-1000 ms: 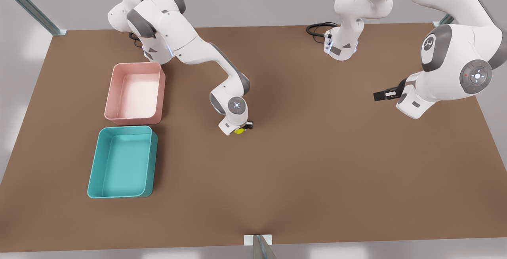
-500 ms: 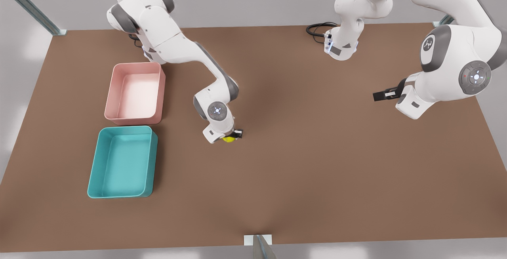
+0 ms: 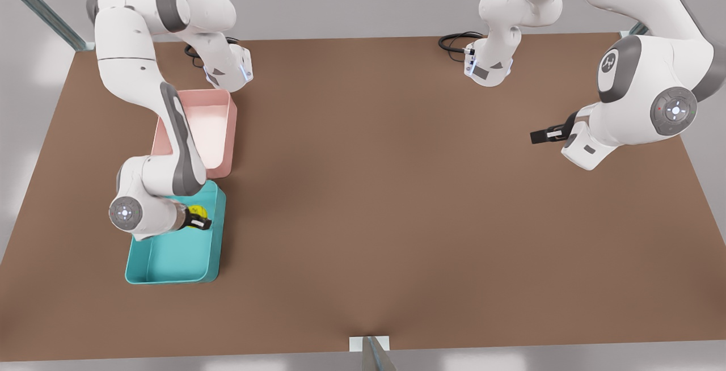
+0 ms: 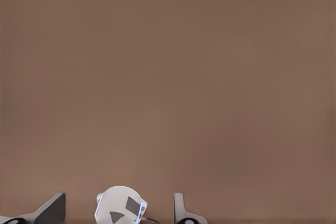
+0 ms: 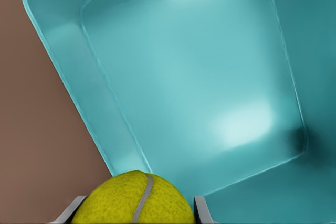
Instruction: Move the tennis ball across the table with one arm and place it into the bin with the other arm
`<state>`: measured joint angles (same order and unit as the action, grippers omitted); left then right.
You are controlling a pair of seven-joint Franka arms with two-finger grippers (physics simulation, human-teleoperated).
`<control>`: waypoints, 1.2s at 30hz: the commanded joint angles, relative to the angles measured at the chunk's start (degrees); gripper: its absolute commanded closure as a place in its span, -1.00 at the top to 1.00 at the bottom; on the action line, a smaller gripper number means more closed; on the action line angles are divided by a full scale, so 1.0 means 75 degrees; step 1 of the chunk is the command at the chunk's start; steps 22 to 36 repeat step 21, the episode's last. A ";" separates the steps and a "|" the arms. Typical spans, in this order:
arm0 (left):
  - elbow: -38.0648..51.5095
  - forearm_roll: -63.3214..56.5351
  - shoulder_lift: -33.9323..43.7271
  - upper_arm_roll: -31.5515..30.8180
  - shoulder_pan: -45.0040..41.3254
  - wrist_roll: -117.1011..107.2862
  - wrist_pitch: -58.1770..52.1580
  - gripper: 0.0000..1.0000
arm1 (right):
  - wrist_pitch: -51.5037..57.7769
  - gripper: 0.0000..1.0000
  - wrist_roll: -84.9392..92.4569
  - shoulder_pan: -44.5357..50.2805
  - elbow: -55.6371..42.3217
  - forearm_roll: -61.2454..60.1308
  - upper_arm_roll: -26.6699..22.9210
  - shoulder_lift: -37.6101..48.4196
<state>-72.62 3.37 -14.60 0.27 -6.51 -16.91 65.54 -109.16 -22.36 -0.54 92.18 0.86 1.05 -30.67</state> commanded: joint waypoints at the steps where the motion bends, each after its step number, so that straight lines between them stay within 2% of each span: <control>1: 0.0003 -0.0003 0.0013 -0.0001 0.0000 -0.0007 -0.0008 1.00 | 0.0375 0.55 0.3075 -0.0315 -0.0127 0.0260 0.0001 -0.0153; 2: 0.0003 -0.0003 0.0013 -0.0001 0.0000 -0.0007 -0.0031 1.00 | 0.0352 0.55 0.3144 -0.0456 -0.0162 0.0260 0.0001 -0.0270; 4: 0.0003 -0.0003 0.0013 -0.0047 0.0000 -0.0007 -0.0090 1.00 | 0.0246 1.00 0.3180 -0.0561 -0.0150 0.0260 0.0001 -0.0411; 9: 0.0003 -0.0003 0.0002 -0.0059 0.0000 -0.0018 -0.0090 1.00 | 0.0304 1.00 0.3169 -0.0632 -0.0115 0.0249 -0.0022 -0.0470; 10: 0.0003 -0.0003 0.0002 -0.0083 0.0012 -0.0007 -0.0090 1.00 | 0.0714 1.00 0.3063 -0.0550 -0.0512 0.0143 0.0036 -0.0329; 12: 0.0003 -0.0003 0.0002 -0.0083 0.0024 -0.0007 -0.0078 1.00 | 0.2975 1.00 0.2806 -0.0116 -0.2598 0.0155 0.0048 -0.0341; 15: 0.0003 -0.0003 0.0002 -0.0083 0.0024 -0.0007 -0.0078 1.00 | 0.4230 1.00 0.2149 -0.0010 -0.3033 0.0226 -0.0046 0.0959; 16: 0.0003 -0.0003 0.0002 -0.0083 0.0024 -0.0007 -0.0090 1.00 | 0.4862 1.00 0.2126 -0.0034 -0.3525 0.0272 -0.0046 0.1054; 18: 0.0003 0.0008 0.0002 -0.0083 0.0012 -0.0007 -0.0102 1.00 | 0.5039 1.00 0.2079 0.0001 -0.3175 0.0260 0.0036 0.1931; 20: 0.0003 0.0008 0.0002 -0.0083 0.0024 -0.0007 -0.0184 1.00 | 0.4934 1.00 0.2137 -0.0034 -0.2272 0.0225 0.0048 0.2834; 21: 0.0003 0.0008 0.0002 -0.0094 0.0012 -0.0007 -0.0266 1.00 | 0.4910 1.00 0.2126 -0.0034 -0.2154 0.0213 0.0048 0.2940; 36: 0.0003 0.0008 0.0002 -0.0094 0.0012 -0.0007 -0.0266 1.00 | 0.4910 1.00 0.2126 -0.0034 -0.2154 0.0213 0.0048 0.2940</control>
